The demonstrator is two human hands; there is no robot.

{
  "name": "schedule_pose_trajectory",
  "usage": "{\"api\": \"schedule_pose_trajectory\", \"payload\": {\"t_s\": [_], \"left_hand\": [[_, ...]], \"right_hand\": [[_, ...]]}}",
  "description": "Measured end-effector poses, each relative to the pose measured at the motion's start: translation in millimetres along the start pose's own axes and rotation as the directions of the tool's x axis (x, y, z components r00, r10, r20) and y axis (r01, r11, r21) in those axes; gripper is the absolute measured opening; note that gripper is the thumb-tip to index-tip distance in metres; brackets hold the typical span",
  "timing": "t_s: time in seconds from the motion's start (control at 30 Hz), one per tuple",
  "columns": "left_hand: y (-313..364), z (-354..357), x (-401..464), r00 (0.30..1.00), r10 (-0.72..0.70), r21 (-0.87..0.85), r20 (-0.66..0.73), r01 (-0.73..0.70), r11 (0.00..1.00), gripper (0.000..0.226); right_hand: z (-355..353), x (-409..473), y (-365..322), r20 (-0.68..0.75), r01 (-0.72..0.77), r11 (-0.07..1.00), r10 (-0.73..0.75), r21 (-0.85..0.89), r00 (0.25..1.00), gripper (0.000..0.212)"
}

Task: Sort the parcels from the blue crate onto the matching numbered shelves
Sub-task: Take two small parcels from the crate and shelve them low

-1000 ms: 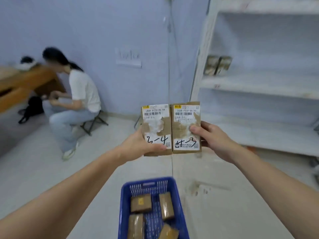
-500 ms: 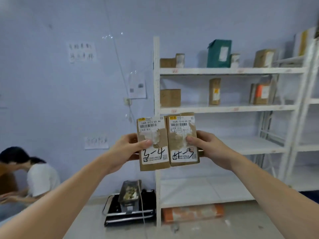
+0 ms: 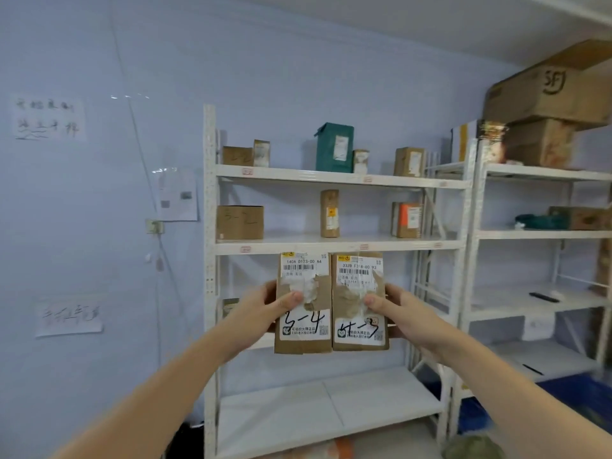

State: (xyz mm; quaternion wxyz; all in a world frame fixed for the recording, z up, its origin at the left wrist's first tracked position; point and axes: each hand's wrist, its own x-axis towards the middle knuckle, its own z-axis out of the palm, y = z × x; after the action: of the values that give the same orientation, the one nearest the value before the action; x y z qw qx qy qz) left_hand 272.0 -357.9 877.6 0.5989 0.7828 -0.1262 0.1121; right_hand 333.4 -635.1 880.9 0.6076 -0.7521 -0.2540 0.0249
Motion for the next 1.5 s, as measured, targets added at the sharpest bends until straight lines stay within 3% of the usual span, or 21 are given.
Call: {"api": "schedule_pose_trajectory", "payload": {"t_s": [0.27, 0.57, 0.9, 1.03, 1.2, 1.37, 1.5], "left_hand": [[-50, 56, 81, 0.978, -0.137, 0.055, 0.158, 0.13, 0.99, 0.067], [-118, 64, 194, 0.959, -0.176, 0.014, 0.221, 0.177, 0.984, 0.062], [-202, 96, 309, 0.955, -0.226, -0.028, 0.191, 0.235, 0.972, 0.059], [-245, 116, 357, 0.949, -0.266, -0.028, 0.172, 0.275, 0.961, 0.065], [-298, 137, 413, 0.93, -0.339, -0.049, 0.146, 0.349, 0.936, 0.059], [-353, 141, 453, 0.913, -0.393, -0.088, 0.113, 0.403, 0.911, 0.094], [-402, 136, 489, 0.883, -0.458, -0.091, 0.101, 0.467, 0.88, 0.071]], "right_hand": [[-71, 32, 77, 0.009, -0.096, 0.995, 0.096, -0.013, 0.995, 0.037], [-113, 117, 137, 0.004, -0.14, 0.986, 0.141, -0.089, 0.99, 0.05], [-176, 217, 230, 0.061, -0.176, 0.977, 0.184, -0.124, 0.981, 0.06], [-207, 259, 278, 0.092, -0.195, 0.967, 0.211, -0.163, 0.973, 0.052], [-250, 310, 339, 0.174, -0.255, 0.937, 0.299, -0.238, 0.938, 0.057], [-277, 362, 398, 0.193, -0.314, 0.913, 0.369, -0.261, 0.909, 0.057], [-280, 413, 450, 0.216, -0.379, 0.888, 0.437, -0.262, 0.873, 0.056]]}}
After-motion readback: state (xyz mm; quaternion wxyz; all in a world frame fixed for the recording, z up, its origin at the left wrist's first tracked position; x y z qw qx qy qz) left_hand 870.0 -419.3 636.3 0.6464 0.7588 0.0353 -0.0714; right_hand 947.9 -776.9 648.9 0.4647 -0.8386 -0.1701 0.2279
